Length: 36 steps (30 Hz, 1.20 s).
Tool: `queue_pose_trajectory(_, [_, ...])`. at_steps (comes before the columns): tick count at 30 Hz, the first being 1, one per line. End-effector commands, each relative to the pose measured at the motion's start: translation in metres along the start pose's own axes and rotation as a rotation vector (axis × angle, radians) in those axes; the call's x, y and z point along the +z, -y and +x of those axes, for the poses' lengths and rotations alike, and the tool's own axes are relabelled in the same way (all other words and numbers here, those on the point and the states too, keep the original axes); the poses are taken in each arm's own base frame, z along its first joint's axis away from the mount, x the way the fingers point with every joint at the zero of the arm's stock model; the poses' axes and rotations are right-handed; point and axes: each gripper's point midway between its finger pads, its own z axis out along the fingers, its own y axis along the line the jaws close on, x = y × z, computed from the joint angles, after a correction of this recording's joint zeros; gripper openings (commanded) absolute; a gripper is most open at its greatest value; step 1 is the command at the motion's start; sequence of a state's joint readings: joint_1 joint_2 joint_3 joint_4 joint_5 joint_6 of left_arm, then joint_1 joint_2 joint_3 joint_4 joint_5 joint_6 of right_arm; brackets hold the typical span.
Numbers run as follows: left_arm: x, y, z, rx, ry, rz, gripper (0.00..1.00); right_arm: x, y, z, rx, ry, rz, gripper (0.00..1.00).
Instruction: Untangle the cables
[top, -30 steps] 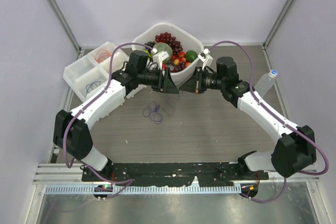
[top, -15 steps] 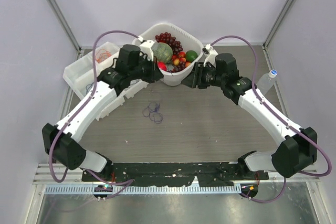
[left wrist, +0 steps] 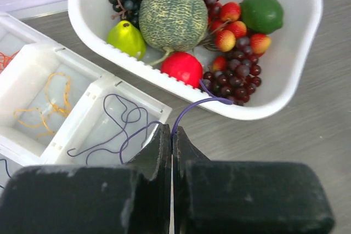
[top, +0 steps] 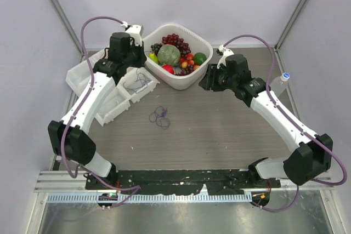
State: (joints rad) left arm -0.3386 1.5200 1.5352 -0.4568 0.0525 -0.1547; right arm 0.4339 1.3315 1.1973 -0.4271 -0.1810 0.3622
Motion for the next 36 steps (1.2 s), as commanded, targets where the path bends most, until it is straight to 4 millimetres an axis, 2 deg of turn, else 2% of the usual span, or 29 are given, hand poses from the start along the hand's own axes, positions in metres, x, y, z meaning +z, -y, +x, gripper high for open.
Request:
queue_pose_trajectory(1, [0.013,-0.015,-0.036,0.029,0.093,-0.015,0.00,-0.006,0.004,-0.029,-0.038,0.074,0.031,0.48])
queue_pose_trajectory(10, [0.034,-0.031,-0.036,-0.014,0.071,-0.012,0.00,0.009,0.017,-0.032,-0.024,0.051,0.054,0.47])
queue_pose_trajectory(12, [0.032,-0.031,-0.041,-0.027,0.075,-0.014,0.00,0.012,0.018,-0.032,-0.021,0.043,0.050,0.47])
queue_pose_trajectory(15, [0.013,-0.025,-0.064,-0.031,0.124,-0.003,0.00,0.013,0.015,-0.030,-0.014,0.035,0.036,0.47])
queue_pose_trajectory(19, [0.008,-0.031,-0.066,-0.006,0.133,-0.037,0.00,0.017,0.013,-0.028,0.003,0.023,0.017,0.47])
queue_pose_trajectory(24, [0.017,-0.042,-0.050,-0.004,0.110,-0.076,0.00,0.020,0.012,-0.029,-0.008,0.019,0.010,0.47])
queue_pose_trajectory(27, [0.032,-0.055,-0.033,-0.019,0.077,-0.111,0.00,0.016,0.011,-0.027,0.005,-0.003,0.010,0.47])
queue_pose_trajectory(31, [0.063,-0.081,0.015,-0.035,-0.050,-0.187,0.00,0.005,0.009,-0.020,0.031,0.003,0.008,0.47])
queue_pose_trajectory(33, [0.069,-0.087,0.035,-0.046,-0.101,-0.197,0.00,0.005,0.012,-0.009,0.054,-0.016,0.013,0.46])
queue_pose_trajectory(36, [0.069,-0.088,0.053,-0.101,-0.118,-0.208,0.00,0.004,0.011,-0.006,0.059,-0.020,0.004,0.46])
